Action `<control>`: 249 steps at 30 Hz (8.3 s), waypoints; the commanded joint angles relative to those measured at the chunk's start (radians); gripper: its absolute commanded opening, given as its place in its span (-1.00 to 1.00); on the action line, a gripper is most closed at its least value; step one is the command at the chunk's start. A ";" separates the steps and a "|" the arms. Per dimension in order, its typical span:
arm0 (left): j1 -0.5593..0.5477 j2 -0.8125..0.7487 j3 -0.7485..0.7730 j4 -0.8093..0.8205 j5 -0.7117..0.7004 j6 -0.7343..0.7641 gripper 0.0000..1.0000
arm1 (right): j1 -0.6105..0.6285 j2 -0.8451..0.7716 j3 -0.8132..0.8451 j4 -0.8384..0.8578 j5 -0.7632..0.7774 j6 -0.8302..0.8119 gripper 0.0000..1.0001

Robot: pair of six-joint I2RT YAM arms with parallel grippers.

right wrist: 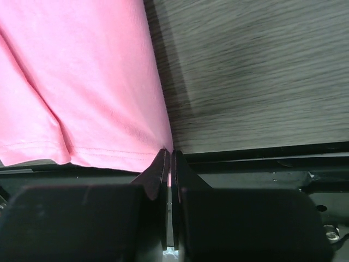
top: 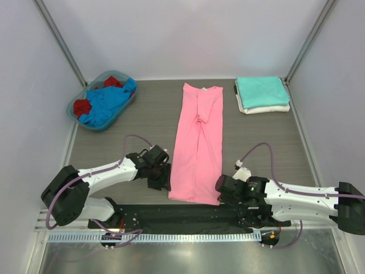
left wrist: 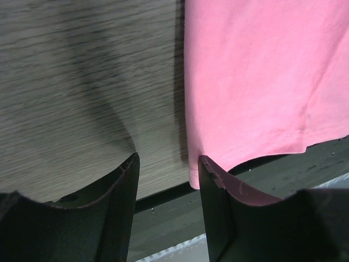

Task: Fold and stack the t-shirts
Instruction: Fold the tshirt

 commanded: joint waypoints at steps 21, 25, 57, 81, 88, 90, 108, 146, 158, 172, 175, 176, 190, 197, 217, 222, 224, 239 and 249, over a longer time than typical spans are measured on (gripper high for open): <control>-0.037 -0.020 -0.038 0.066 0.048 -0.046 -0.69 | 0.007 -0.034 -0.012 0.003 -0.030 -0.050 -0.44; -0.039 -0.066 -0.044 0.059 0.036 -0.056 -0.28 | 0.007 -0.046 -0.018 0.025 -0.035 -0.064 -0.41; -0.074 -0.049 -0.089 0.137 0.085 -0.121 -0.99 | 0.007 -0.098 -0.069 0.022 -0.070 -0.061 -0.98; -0.010 0.112 0.241 -0.002 -0.004 -0.064 -0.99 | -0.128 0.081 0.247 -0.063 0.303 -0.399 -0.98; 0.114 0.261 0.416 -0.024 0.010 0.011 -0.99 | -0.384 0.244 0.399 0.045 0.244 -0.739 -0.98; 0.142 0.298 0.486 -0.020 0.022 0.037 -1.00 | -0.458 0.306 0.457 0.068 0.223 -0.797 -0.98; 0.338 0.732 1.008 0.002 0.152 0.129 -1.00 | -0.727 0.772 0.928 0.203 0.076 -1.150 -0.98; 0.475 0.981 1.284 0.267 0.363 -0.023 -0.99 | -0.918 1.054 1.224 0.212 -0.159 -1.244 -0.98; 0.481 0.922 1.215 0.330 0.329 -0.058 -1.00 | -0.941 0.983 1.194 0.212 -0.145 -1.225 -0.98; 0.512 1.043 1.287 0.344 0.294 -0.067 -0.72 | -0.977 1.181 1.322 0.279 -0.196 -1.290 -0.83; 0.521 1.060 1.316 0.344 0.292 -0.057 -0.22 | -0.989 1.229 1.407 0.237 -0.217 -1.300 -0.64; 0.524 1.063 1.327 0.339 0.313 -0.035 -0.14 | -0.992 1.236 1.427 0.221 -0.220 -1.299 -0.49; 0.535 0.755 0.968 0.183 0.353 0.088 -0.13 | -0.998 0.945 1.107 0.160 -0.410 -1.285 -0.07; 0.475 0.666 0.772 0.172 0.315 0.121 -0.13 | -0.998 0.882 0.907 0.210 -0.501 -1.277 -0.03; 0.429 0.642 0.691 0.183 0.366 0.121 -1.00 | -0.966 0.766 0.614 0.362 -0.536 -1.219 -0.97; 0.409 0.556 0.587 0.207 0.352 0.088 -0.99 | -0.961 0.672 0.517 0.402 -0.498 -1.181 -0.98; 0.403 0.507 0.540 0.230 0.334 0.066 -1.00 | -0.955 0.620 0.450 0.442 -0.500 -1.150 -0.98; 0.274 0.249 0.169 0.283 0.225 -0.012 -0.99 | -0.837 0.237 0.057 0.417 -0.358 -0.860 -0.98; 0.219 0.161 0.066 0.290 0.192 -0.052 -0.53 | -0.822 0.028 0.003 0.312 -0.391 -0.828 -0.36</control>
